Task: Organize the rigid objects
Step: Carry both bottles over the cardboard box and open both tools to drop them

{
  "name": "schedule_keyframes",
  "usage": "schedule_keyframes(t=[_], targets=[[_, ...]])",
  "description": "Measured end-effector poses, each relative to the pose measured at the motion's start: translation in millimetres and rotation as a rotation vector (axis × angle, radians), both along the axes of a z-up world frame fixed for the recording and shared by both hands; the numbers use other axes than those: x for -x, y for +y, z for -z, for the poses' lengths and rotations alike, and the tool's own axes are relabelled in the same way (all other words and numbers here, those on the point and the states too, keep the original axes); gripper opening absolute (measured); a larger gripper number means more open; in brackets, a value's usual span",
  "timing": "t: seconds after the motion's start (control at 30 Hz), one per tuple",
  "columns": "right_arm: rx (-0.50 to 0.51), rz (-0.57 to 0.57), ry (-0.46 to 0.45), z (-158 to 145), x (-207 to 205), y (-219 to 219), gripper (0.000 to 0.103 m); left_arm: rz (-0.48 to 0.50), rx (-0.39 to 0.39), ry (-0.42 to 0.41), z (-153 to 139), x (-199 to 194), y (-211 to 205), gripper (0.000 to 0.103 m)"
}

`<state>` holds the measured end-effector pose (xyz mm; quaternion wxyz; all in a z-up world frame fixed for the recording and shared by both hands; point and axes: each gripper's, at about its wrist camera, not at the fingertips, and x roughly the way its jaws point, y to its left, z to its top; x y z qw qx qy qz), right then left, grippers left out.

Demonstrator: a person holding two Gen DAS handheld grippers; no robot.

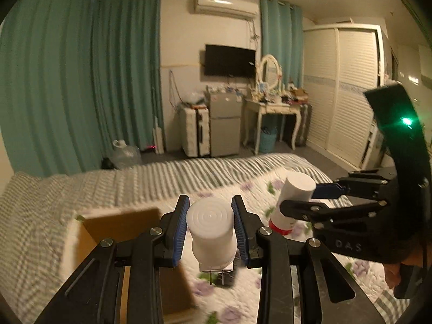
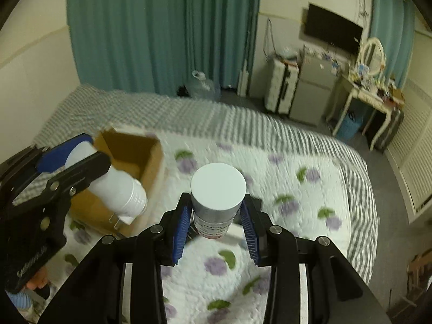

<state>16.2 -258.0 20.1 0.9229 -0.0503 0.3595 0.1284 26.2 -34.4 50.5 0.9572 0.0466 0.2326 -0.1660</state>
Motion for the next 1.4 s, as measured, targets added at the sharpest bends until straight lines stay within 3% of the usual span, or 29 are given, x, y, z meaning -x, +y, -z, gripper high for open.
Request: schedule_keyframes(t=[0.17, 0.33, 0.8, 1.0, 1.27, 1.33, 1.4], targets=[[-0.012, -0.057, -0.034, -15, -8, 41, 0.037, -0.053, -0.003, -0.014, -15, -15, 39, 0.032], [-0.021, -0.120, -0.021, -8, -22, 85, 0.037, -0.102, -0.028, 0.005, -2, -32, 73, 0.032], [-0.008, -0.197, 0.124, 68, -70, 149, 0.037, -0.189, -0.055, 0.192, 102, -90, 134, 0.032], [0.021, -0.200, 0.176, 101, -87, 166, 0.037, -0.210, -0.083, 0.284, 128, -111, 142, 0.033], [0.040, -0.189, 0.194, 118, -97, 178, 0.037, -0.216, -0.050, 0.298, 130, -112, 151, 0.037], [0.045, -0.184, 0.194, 118, -97, 179, 0.037, -0.220, -0.047, 0.285, 126, -109, 151, 0.050], [0.047, -0.180, 0.186, 115, -96, 178, 0.037, -0.218, -0.039, 0.269, 121, -105, 151, 0.050]])
